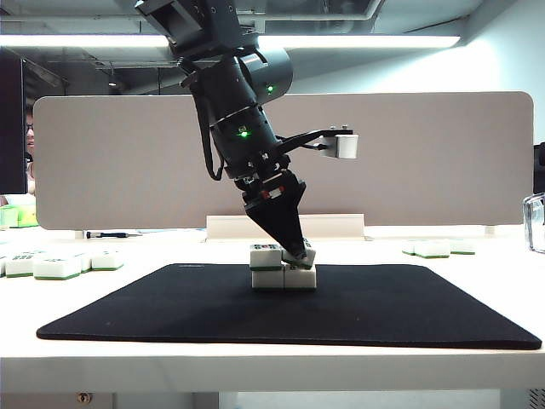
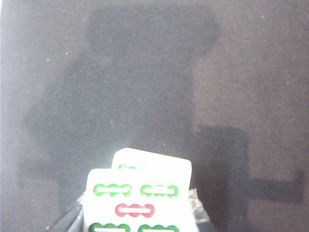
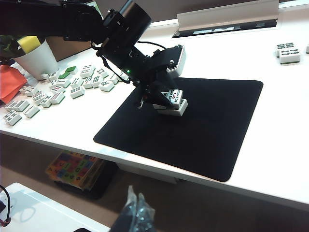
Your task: Arrange four mahjong tiles into a neat stack, creating two layers of paired tiles.
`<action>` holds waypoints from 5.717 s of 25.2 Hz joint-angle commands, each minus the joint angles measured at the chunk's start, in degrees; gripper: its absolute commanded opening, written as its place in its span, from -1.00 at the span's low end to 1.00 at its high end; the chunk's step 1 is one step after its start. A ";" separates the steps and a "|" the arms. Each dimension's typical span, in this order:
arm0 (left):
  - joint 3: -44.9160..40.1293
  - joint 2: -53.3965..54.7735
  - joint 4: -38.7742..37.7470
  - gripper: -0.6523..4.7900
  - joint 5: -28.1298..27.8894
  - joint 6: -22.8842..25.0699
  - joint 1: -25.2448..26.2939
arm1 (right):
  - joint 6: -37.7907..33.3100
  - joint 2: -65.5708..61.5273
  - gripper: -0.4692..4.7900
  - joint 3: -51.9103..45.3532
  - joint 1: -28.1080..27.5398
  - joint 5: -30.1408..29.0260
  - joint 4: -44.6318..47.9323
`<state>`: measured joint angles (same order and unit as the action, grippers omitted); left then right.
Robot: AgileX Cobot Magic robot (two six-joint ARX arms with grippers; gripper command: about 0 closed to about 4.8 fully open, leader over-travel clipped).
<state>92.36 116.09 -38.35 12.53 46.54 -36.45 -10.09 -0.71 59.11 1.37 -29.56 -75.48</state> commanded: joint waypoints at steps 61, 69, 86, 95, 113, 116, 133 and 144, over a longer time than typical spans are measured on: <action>0.20 -1.25 -4.46 -0.58 -16.68 -60.02 2.60 | 0.09 0.72 -0.83 0.17 -0.02 1.40 0.63; 0.20 -11.98 -19.82 -0.60 -19.19 -53.59 3.28 | 0.07 0.72 -0.83 0.17 -0.02 1.38 0.15; -0.17 -41.13 -27.87 -0.78 -18.97 -52.87 -6.47 | 0.04 0.72 -0.82 0.20 -0.02 1.36 0.20; -3.80 -50.60 -29.94 -0.78 -20.76 -51.21 -8.15 | 0.04 0.72 -0.82 0.20 -0.02 1.36 0.22; -15.08 -51.98 -14.62 -0.78 -30.99 -53.02 0.66 | 0.04 0.72 -0.82 0.20 0.00 1.38 0.24; -21.94 -54.86 -8.55 -0.78 -27.63 -53.99 6.45 | 0.04 0.72 -0.82 0.20 -0.02 1.38 0.24; -82.40 -95.06 37.38 -0.78 -21.29 -54.05 36.54 | 0.04 0.72 -0.82 0.20 -0.02 1.36 0.26; -90.68 -105.83 37.62 -0.78 -20.92 -53.70 41.09 | 0.04 0.72 -0.82 0.20 0.00 1.38 0.26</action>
<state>2.33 11.00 -1.19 -8.97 -7.31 4.64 -10.07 -0.71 59.11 1.37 -28.21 -75.92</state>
